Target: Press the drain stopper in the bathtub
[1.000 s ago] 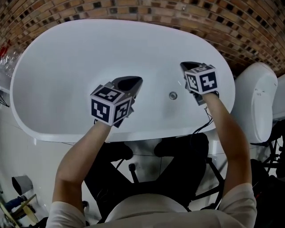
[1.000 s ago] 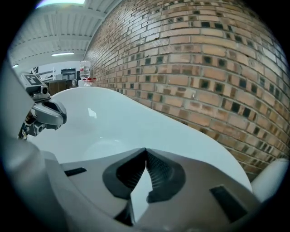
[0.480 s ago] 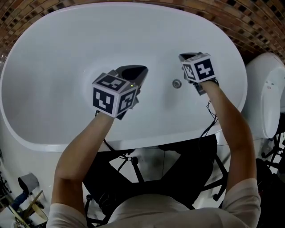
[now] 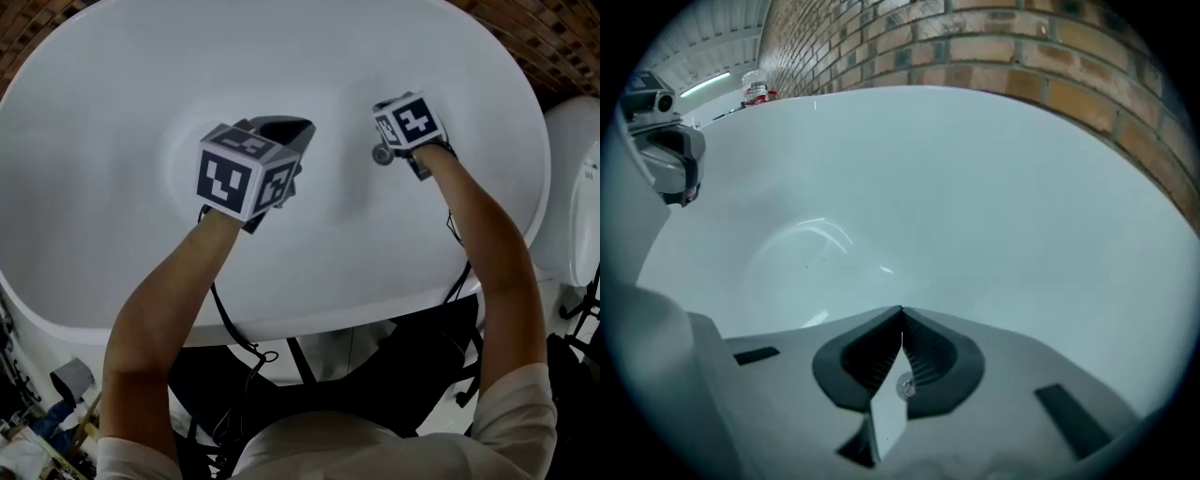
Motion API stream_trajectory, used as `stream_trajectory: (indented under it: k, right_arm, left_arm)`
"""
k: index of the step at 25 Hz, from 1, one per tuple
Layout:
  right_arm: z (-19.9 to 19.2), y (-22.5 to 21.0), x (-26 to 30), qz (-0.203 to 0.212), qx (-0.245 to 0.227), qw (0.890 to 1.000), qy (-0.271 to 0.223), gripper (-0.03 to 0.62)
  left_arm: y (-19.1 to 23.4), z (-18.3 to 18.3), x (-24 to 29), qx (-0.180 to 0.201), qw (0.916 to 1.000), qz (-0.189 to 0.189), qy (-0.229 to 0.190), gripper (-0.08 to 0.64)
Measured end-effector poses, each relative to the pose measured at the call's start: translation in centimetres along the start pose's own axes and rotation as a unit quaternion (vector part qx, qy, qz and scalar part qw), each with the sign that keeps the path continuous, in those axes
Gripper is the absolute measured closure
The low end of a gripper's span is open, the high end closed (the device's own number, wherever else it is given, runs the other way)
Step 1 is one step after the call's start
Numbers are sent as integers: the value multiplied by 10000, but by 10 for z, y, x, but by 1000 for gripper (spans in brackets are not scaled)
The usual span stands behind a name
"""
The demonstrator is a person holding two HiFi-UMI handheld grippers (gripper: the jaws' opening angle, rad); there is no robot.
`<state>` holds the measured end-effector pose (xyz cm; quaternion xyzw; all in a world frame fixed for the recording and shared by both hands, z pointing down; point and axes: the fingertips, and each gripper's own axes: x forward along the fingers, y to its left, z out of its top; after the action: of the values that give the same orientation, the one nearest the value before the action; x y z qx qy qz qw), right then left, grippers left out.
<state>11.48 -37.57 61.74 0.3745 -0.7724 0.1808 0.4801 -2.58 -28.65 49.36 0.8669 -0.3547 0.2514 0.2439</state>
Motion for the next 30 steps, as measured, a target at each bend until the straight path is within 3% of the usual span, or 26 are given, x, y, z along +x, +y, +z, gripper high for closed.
stream_trajectory:
  k: [9, 21, 30]
  right_arm:
    - [-57, -15, 74, 288, 393, 9947, 900, 577]
    - [-116, -6, 125, 730, 579, 9811, 1697, 577]
    - [-182, -12, 167, 866, 918, 9630, 2383, 577]
  left_arm:
    - [9, -36, 50, -39, 9982, -192, 572, 552]
    - [17, -68, 89, -235, 9923, -320, 1170, 552]
    - [21, -108, 122, -711, 9887, -542, 1205, 552]
